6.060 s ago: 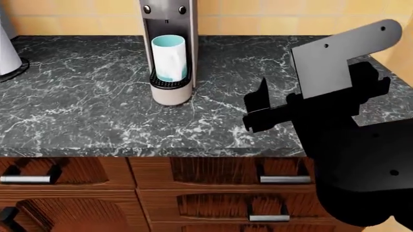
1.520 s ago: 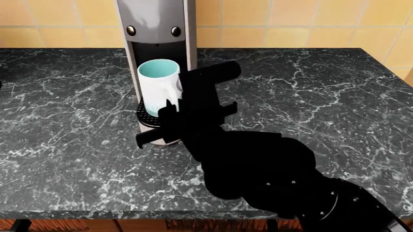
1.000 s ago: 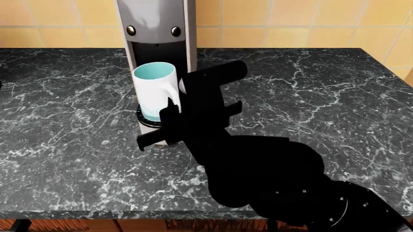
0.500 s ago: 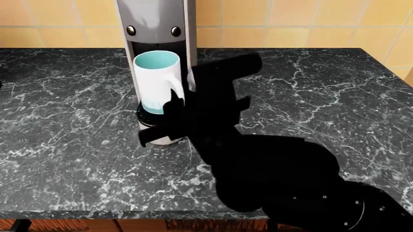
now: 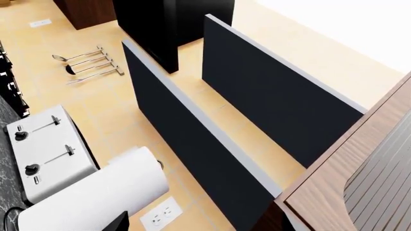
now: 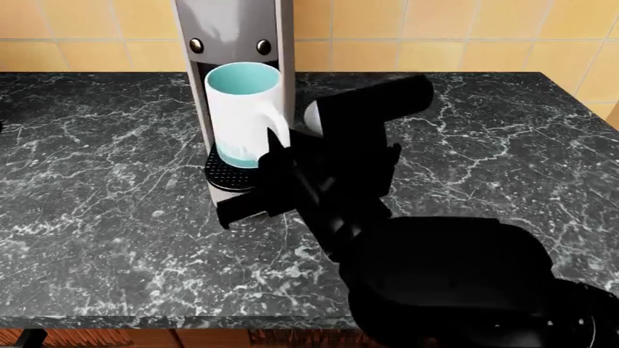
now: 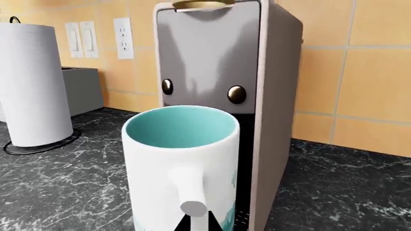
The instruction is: Pick the mug from under the coffee machine dispenser and place it on the counter.
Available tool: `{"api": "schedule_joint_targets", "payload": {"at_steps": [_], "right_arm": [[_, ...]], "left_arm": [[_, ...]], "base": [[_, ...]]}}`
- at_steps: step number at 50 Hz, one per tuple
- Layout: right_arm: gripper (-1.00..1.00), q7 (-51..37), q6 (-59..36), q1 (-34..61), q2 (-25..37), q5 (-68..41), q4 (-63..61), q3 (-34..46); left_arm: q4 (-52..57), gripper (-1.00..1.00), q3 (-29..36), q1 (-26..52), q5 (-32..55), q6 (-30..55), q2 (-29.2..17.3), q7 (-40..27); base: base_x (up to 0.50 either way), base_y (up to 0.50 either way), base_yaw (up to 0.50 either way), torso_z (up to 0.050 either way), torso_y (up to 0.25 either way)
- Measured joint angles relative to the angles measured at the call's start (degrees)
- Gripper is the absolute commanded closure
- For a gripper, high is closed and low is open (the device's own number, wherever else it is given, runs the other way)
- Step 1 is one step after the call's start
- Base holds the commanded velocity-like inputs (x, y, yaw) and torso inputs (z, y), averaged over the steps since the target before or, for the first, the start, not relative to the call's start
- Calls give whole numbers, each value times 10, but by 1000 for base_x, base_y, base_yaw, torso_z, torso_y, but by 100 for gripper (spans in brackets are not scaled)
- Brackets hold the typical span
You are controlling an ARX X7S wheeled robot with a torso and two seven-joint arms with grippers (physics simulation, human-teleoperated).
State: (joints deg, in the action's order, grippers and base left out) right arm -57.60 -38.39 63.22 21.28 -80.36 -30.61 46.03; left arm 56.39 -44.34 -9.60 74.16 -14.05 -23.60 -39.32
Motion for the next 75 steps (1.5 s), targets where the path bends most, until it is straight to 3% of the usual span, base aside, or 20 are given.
{"api": "schedule_joint_targets", "payload": {"at_steps": [15,41,56,75], "right_arm": [[100,-46,-5,7,50,-48,-57,-25],[100,-101,5,5,193,-112,-113,-97],[100,-87,18,-40,246,-53,-102,-114],[100,-78,8,-81,256,69,-74,-82]], "left_arm": [[1,-100,5,1,-5,0,-1,-3],[5,-100,10,0,-9,-2,-5,-8],[5,-100,12,-1,-11,-4,-6,-8],[3,-100,13,-4,-12,-9,-8,-8]], "base": [[0,0,0,0,0],[0,0,0,0,0],[0,0,0,0,1],[0,0,0,0,1]]}}
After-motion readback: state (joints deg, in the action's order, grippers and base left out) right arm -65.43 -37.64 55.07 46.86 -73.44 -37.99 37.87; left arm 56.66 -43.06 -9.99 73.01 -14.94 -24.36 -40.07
